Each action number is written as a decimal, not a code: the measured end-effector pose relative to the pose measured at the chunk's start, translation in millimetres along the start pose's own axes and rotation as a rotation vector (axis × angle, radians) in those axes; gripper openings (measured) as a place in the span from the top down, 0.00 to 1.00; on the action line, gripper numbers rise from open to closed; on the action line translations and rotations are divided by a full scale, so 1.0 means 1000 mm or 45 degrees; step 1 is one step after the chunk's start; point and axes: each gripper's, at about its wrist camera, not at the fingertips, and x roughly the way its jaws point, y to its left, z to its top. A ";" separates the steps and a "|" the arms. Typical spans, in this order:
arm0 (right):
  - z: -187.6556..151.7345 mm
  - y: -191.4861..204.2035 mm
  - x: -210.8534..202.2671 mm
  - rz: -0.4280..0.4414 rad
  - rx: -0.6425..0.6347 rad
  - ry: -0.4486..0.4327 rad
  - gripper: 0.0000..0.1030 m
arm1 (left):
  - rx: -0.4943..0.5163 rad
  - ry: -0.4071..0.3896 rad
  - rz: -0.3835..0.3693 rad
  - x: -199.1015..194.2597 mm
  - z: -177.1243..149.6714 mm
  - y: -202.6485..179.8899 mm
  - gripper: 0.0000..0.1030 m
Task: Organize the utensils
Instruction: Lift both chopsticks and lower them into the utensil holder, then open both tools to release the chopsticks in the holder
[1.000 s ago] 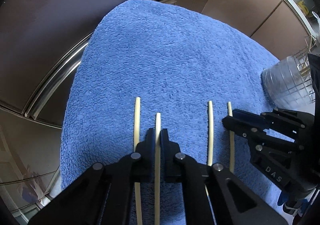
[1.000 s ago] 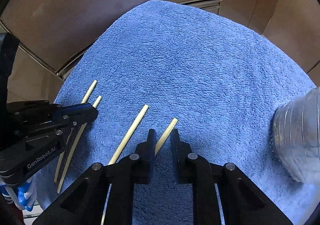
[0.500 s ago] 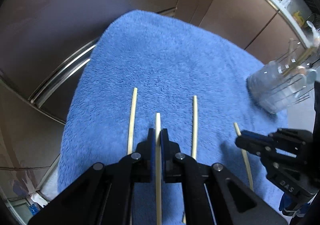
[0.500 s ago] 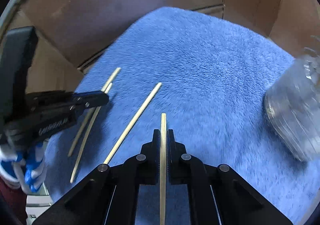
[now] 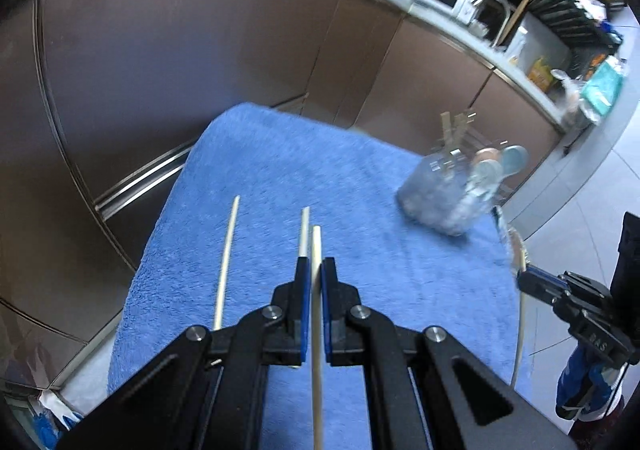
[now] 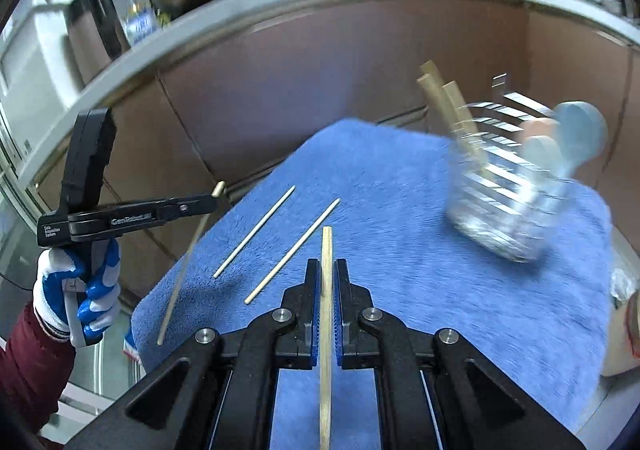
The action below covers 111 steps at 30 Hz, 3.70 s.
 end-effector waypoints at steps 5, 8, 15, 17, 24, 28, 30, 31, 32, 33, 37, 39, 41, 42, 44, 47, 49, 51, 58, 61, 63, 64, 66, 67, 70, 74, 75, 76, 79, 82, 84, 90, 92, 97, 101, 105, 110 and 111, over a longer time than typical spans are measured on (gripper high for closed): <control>0.001 -0.024 -0.057 -0.072 0.015 -0.204 0.94 | 0.054 -0.123 -0.045 -0.026 0.018 -0.049 0.96; 0.017 -0.042 -0.085 -0.089 0.020 -0.368 0.94 | 0.098 -0.207 -0.079 -0.037 0.038 -0.084 0.96; 0.064 -0.074 -0.098 -0.067 0.002 -0.634 0.94 | 0.124 -0.423 -0.189 -0.032 0.103 -0.158 0.96; 0.077 -0.085 -0.103 -0.060 -0.005 -0.690 0.94 | 0.121 -0.498 -0.190 -0.024 0.121 -0.172 0.96; 0.133 -0.109 -0.078 -0.066 0.012 -0.880 0.94 | 0.019 -0.719 -0.212 0.020 0.173 -0.199 0.96; 0.145 -0.123 -0.053 -0.100 0.063 -0.961 0.94 | -0.039 -0.757 -0.169 0.056 0.182 -0.193 0.96; 0.146 -0.127 -0.042 -0.117 0.074 -0.972 0.94 | -0.049 -0.761 -0.152 0.070 0.184 -0.190 0.96; 0.147 -0.128 -0.036 -0.132 0.075 -0.976 0.94 | -0.056 -0.770 -0.143 0.078 0.184 -0.187 0.96; 0.147 -0.129 -0.031 -0.151 0.073 -0.979 0.94 | -0.060 -0.779 -0.131 0.083 0.184 -0.185 0.96; 0.147 -0.130 -0.026 -0.163 0.070 -0.982 0.94 | -0.064 -0.790 -0.117 0.087 0.182 -0.184 0.96; 0.146 -0.133 -0.008 -0.205 0.056 -0.965 0.94 | -0.108 -0.827 -0.100 0.103 0.173 -0.175 0.96; 0.141 -0.131 -0.002 -0.229 0.038 -0.955 0.94 | -0.119 -0.853 -0.074 0.109 0.171 -0.172 0.96; 0.137 -0.131 0.003 -0.246 0.025 -0.940 0.94 | -0.137 -0.854 -0.070 0.115 0.168 -0.168 0.96; 0.137 -0.133 0.005 -0.248 0.027 -0.934 0.94 | -0.147 -0.844 -0.073 0.119 0.167 -0.166 0.96; 0.136 -0.135 0.008 -0.250 0.035 -0.925 0.94 | -0.156 -0.840 -0.060 0.124 0.164 -0.163 0.96; 0.138 -0.135 0.008 -0.240 0.041 -0.925 0.94 | -0.173 -0.828 -0.063 0.129 0.162 -0.159 0.96; 0.139 -0.133 0.008 -0.235 0.034 -0.923 0.94 | -0.178 -0.830 -0.063 0.130 0.161 -0.157 0.96; 0.140 -0.129 0.008 -0.233 0.023 -0.923 0.94 | -0.184 -0.836 -0.066 0.131 0.160 -0.157 0.96; 0.144 -0.125 0.000 -0.234 0.016 -0.961 0.94 | -0.200 -0.859 -0.058 0.131 0.158 -0.153 0.96; 0.149 -0.123 -0.007 -0.226 0.017 -0.993 0.94 | -0.210 -0.859 -0.056 0.132 0.159 -0.151 0.96; 0.151 -0.121 -0.008 -0.227 0.017 -1.003 0.94 | -0.210 -0.860 -0.054 0.132 0.159 -0.151 0.96; 0.151 -0.121 -0.006 -0.238 0.011 -1.001 0.94 | -0.210 -0.861 -0.051 0.133 0.158 -0.151 0.96; 0.149 -0.120 0.000 -0.256 0.003 -0.980 0.95 | -0.214 -0.860 -0.051 0.134 0.157 -0.151 0.96; 0.147 -0.121 0.003 -0.256 0.004 -0.968 0.95 | -0.216 -0.858 -0.051 0.135 0.157 -0.150 0.96; 0.139 -0.121 0.009 -0.267 -0.003 -0.935 0.95 | -0.226 -0.855 -0.051 0.137 0.156 -0.149 0.96; 0.129 -0.122 0.008 -0.270 -0.006 -0.915 0.94 | -0.250 -0.861 -0.054 0.138 0.156 -0.146 0.96; 0.128 -0.121 0.007 -0.272 -0.008 -0.912 0.94 | -0.252 -0.864 -0.051 0.138 0.155 -0.146 0.96; 0.127 -0.121 0.005 -0.274 -0.009 -0.909 0.94 | -0.252 -0.871 -0.045 0.138 0.155 -0.146 0.96; 0.124 -0.119 -0.001 -0.273 -0.011 -0.914 0.94 | -0.254 -0.875 -0.039 0.139 0.153 -0.148 0.96; 0.124 -0.117 -0.009 -0.263 -0.014 -0.921 0.94 | -0.259 -0.882 -0.035 0.139 0.152 -0.148 0.96; 0.122 -0.114 -0.014 -0.261 -0.021 -0.922 0.94 | -0.261 -0.887 -0.030 0.140 0.151 -0.148 0.96; 0.108 -0.118 0.003 -0.279 -0.017 -0.820 0.94 | -0.230 -0.885 -0.015 0.143 0.144 -0.151 0.94; 0.102 -0.121 0.005 -0.289 -0.005 -0.803 0.93 | -0.218 -0.885 -0.018 0.140 0.141 -0.151 0.85; 0.095 -0.122 -0.007 -0.319 0.030 -0.813 0.62 | -0.205 -0.879 -0.025 0.120 0.138 -0.150 0.76; 0.089 -0.116 -0.022 -0.339 0.035 -0.819 0.51 | -0.170 -0.873 -0.019 0.097 0.129 -0.150 0.72; 0.077 -0.101 -0.040 -0.330 0.007 -0.825 0.36 | -0.117 -0.851 0.000 0.070 0.111 -0.150 0.63; 0.058 -0.080 -0.062 -0.283 -0.008 -0.818 0.12 | -0.061 -0.819 0.041 0.037 0.086 -0.142 0.61; 0.053 -0.076 -0.067 -0.270 -0.011 -0.820 0.07 | -0.055 -0.808 0.051 0.030 0.081 -0.139 0.60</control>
